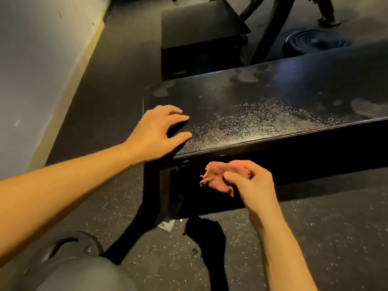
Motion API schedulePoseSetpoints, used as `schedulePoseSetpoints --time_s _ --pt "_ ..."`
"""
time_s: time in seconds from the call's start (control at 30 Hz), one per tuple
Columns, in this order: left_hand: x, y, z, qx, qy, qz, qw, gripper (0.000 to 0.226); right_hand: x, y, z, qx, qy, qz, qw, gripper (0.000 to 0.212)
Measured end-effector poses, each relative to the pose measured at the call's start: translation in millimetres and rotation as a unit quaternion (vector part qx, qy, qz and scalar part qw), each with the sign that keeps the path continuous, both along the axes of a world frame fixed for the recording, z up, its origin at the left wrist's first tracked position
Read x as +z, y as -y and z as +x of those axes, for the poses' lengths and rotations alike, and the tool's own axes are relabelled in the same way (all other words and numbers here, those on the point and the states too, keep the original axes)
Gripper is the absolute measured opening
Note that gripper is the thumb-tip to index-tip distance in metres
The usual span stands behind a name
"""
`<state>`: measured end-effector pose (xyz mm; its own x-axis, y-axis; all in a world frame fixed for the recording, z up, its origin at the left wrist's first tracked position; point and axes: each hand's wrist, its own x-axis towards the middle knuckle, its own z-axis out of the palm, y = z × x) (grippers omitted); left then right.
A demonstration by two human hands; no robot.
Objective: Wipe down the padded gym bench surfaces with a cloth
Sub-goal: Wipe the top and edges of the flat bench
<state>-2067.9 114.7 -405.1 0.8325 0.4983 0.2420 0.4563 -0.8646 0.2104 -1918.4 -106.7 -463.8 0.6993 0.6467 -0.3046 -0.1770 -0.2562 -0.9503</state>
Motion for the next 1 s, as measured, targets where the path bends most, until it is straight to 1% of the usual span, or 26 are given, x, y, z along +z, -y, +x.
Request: schedulePoseSetpoints --time_s 0.07,0.1,0.13,0.2,0.3,0.37,0.47,0.53,0.57,0.63,0.67,0.7,0.73,0.8,0.87,0.93,1.0 --pt "-3 -5 -15 -0.009 0.006 0.023 1.000 0.063 -5 -2 -3 -0.069 -0.017 0.037 0.997 0.022" --pt "-3 -5 -19 -0.013 0.012 0.028 0.999 0.064 -6 -1 -4 -0.103 -0.027 0.066 0.992 0.019" --pt "-5 -5 -22 -0.013 0.022 0.026 0.999 0.065 -5 1 -6 -0.125 -0.033 0.100 0.987 0.015" --pt "-13 -1 -23 -0.004 0.044 0.003 0.999 0.068 -5 2 -11 -0.160 -0.027 0.149 0.975 0.019" --pt "-29 10 -23 0.021 0.103 -0.026 0.994 0.068 -12 -6 -21 -0.209 -0.040 0.171 0.962 0.025" --pt "-34 15 -23 0.034 0.141 -0.029 0.989 0.066 -14 -15 -26 -0.233 -0.054 0.184 0.953 0.018" --pt "-37 16 -21 0.040 0.160 -0.022 0.986 0.061 -19 -33 -38 -0.290 -0.048 0.174 0.940 0.015" --pt "-39 16 -21 0.044 0.171 -0.023 0.984 0.059 -20 -48 -63 -0.285 -0.022 0.166 0.944 0.015" --pt "-40 15 -22 0.045 0.183 -0.028 0.982 0.058 -25 -55 -78 -0.255 0.001 0.152 0.955 0.015" --pt "-40 13 -22 0.044 0.199 -0.035 0.978 0.057 -28 -65 -113 -0.152 0.005 0.149 0.977 0.014" --pt "-40 11 -21 0.041 0.196 -0.040 0.979 0.058 -26 -67 -124 -0.127 0.008 0.144 0.981 0.010" --pt "-39 10 -21 0.037 0.185 -0.043 0.981 0.059 -24 -66 -127 -0.124 0.020 0.132 0.983 0.008" --pt "-37 10 -21 0.034 0.174 -0.045 0.983 0.062 -19 -63 -122 -0.116 0.020 0.132 0.984 0.011" --pt "-34 8 -25 0.030 0.144 -0.060 0.987 0.071 -1 -50 -98 -0.112 -0.012 0.166 0.980 0.023" --pt "-31 5 -31 0.021 0.101 -0.076 0.992 0.082 9 -38 -60 -0.178 -0.024 0.182 0.967 0.025" --pt "-29 5 -36 0.019 0.067 -0.071 0.995 0.089 9 -31 -33 -0.241 0.011 0.164 0.956 0.022" --pt "-24 7 -37 0.027 0.057 -0.073 0.995 0.093 8 -38 -43 -0.230 0.029 0.151 0.961 0.021"
